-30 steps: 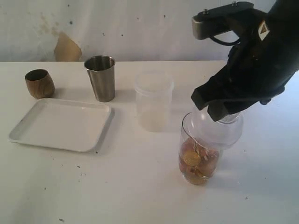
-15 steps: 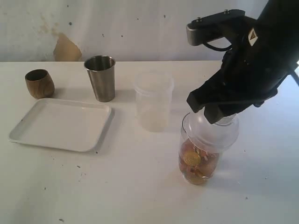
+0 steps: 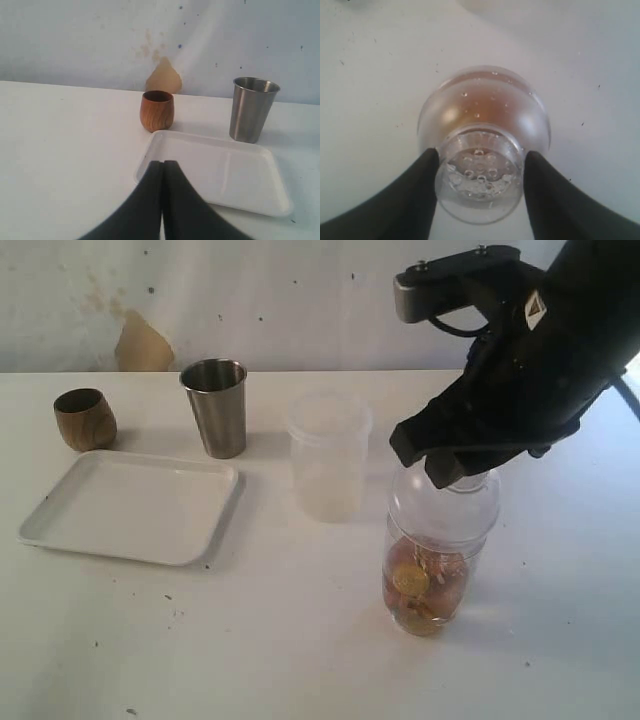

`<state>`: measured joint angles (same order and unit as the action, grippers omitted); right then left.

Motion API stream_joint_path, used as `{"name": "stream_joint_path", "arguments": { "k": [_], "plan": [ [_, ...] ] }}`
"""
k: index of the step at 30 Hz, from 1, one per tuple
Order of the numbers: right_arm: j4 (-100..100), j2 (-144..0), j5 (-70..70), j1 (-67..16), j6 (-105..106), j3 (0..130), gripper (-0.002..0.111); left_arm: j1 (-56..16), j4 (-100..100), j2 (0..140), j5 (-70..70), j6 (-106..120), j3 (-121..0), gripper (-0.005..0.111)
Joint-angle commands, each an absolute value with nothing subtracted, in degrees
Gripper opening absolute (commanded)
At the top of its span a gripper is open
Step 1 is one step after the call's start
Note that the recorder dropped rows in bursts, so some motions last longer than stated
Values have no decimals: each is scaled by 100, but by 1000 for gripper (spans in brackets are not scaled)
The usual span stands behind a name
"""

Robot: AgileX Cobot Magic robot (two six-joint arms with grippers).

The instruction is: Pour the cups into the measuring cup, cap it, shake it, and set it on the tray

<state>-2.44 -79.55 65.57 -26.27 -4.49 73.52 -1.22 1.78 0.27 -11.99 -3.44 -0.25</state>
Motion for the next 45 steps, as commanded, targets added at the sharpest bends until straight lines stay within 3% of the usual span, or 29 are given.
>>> {"name": "stream_joint_path", "arguments": {
  "k": [1,45],
  "plan": [
    [-257,-7953,6503,-2559,-394,7332,0,-126,155,0,-1119,-365,0,0],
    [-472,-8083,6313,-2559,-519,7320,0,-126,155,0,-1119,-365,0,0]
  ]
}}
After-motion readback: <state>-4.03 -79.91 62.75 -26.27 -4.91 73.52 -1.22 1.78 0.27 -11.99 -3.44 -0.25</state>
